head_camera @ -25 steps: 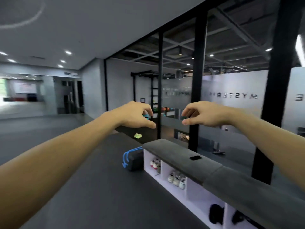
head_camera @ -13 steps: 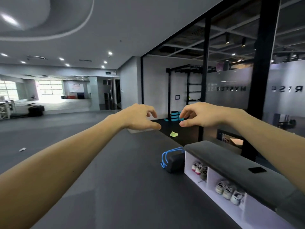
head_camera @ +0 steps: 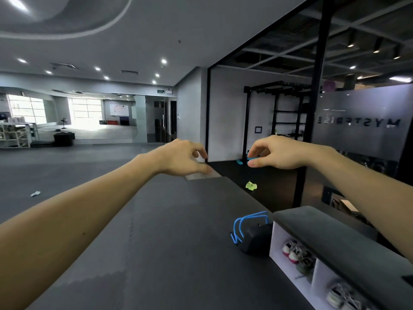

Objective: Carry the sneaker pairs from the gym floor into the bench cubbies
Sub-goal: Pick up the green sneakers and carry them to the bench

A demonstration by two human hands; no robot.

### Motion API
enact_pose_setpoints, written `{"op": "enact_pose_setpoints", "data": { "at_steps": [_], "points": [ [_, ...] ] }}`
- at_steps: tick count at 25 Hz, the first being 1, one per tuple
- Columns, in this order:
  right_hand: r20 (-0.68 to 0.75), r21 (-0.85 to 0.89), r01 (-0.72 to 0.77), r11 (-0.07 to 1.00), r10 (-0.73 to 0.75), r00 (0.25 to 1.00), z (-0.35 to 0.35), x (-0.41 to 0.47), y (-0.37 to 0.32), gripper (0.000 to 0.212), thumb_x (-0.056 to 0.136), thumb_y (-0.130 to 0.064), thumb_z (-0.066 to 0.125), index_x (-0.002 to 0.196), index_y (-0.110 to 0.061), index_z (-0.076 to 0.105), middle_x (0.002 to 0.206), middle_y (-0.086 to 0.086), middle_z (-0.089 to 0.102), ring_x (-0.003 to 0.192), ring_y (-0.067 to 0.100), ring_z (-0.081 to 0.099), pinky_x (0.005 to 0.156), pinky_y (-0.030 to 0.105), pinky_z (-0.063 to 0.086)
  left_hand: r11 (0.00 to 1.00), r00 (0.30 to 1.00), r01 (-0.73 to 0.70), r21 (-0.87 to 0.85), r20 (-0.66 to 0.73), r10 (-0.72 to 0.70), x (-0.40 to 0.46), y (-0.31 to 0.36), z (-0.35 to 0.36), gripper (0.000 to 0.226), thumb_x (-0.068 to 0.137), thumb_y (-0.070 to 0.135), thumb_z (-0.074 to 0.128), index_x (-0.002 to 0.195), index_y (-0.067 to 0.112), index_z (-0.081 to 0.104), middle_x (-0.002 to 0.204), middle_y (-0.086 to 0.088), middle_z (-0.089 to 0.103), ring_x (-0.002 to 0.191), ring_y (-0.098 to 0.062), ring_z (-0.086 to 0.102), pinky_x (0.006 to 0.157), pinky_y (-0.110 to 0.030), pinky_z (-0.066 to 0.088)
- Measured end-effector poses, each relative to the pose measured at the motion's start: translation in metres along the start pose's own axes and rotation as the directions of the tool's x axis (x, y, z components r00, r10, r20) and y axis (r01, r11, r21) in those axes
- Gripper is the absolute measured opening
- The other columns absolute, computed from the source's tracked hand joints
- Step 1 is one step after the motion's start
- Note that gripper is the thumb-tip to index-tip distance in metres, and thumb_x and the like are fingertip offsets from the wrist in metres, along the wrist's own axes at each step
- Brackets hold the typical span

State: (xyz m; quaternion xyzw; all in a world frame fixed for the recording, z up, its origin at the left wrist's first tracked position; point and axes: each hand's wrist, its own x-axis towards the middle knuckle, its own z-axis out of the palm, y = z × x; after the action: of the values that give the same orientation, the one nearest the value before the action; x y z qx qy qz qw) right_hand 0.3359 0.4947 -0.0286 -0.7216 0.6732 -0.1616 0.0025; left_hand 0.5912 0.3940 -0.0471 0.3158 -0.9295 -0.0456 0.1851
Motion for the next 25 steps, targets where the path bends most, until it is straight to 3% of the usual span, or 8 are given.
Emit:
{"op": "enact_pose_setpoints", "data": {
  "at_steps": [6,11,18,25],
  "points": [
    [-0.042,-0.013,0.006,1.000,-0.007,0.999,0.055,0.181,0.061,0.030,0.080,-0.053,0.064,0.105,-0.038,0.056,0.115,-0.011,0.058,0.100,0.005,0.056,0.086,0.029,0.045,1.000,0.999,-0.007,0.025,-0.041,0.008,0.140,-0.132,0.034,0.051,0.074,0.063,0.061,0.117,0.036,0.055,0.122,0.004,0.059,0.111,-0.017,0.055,0.097,-0.039,0.045],
    [-0.005,-0.039,-0.084,0.996,0.084,0.996,0.076,0.329,0.118,0.037,0.078,-0.056,0.064,0.108,-0.035,0.057,0.115,-0.009,0.058,0.099,0.005,0.056,0.088,0.029,0.047,0.996,0.997,-0.078,0.033,-0.004,0.078,0.279,-0.234,0.050,0.050,0.077,0.062,0.059,0.118,0.033,0.056,0.121,0.004,0.059,0.105,-0.014,0.056,0.091,-0.036,0.047],
    [-0.040,-0.014,-0.179,0.984,0.178,0.983,0.104,0.507,0.225,0.038,0.080,-0.051,0.065,0.112,-0.030,0.058,0.117,-0.008,0.058,0.102,0.005,0.055,0.090,0.028,0.046,0.986,0.991,-0.134,-0.096,-0.016,0.133,0.477,-0.337,0.099,0.058,0.075,0.062,0.063,0.122,0.029,0.054,0.119,0.006,0.059,0.102,-0.013,0.056,0.086,-0.030,0.046],
    [-0.083,0.002,-0.173,0.985,0.172,0.982,0.111,0.715,0.345,0.038,0.080,-0.051,0.065,0.111,-0.031,0.057,0.116,-0.009,0.058,0.103,0.005,0.055,0.090,0.027,0.045,0.989,0.990,-0.144,-0.037,0.005,0.144,0.685,-0.450,0.134,0.056,0.076,0.065,0.059,0.121,0.032,0.054,0.124,0.005,0.058,0.106,-0.015,0.056,0.089,-0.032,0.046]
  ]
}}
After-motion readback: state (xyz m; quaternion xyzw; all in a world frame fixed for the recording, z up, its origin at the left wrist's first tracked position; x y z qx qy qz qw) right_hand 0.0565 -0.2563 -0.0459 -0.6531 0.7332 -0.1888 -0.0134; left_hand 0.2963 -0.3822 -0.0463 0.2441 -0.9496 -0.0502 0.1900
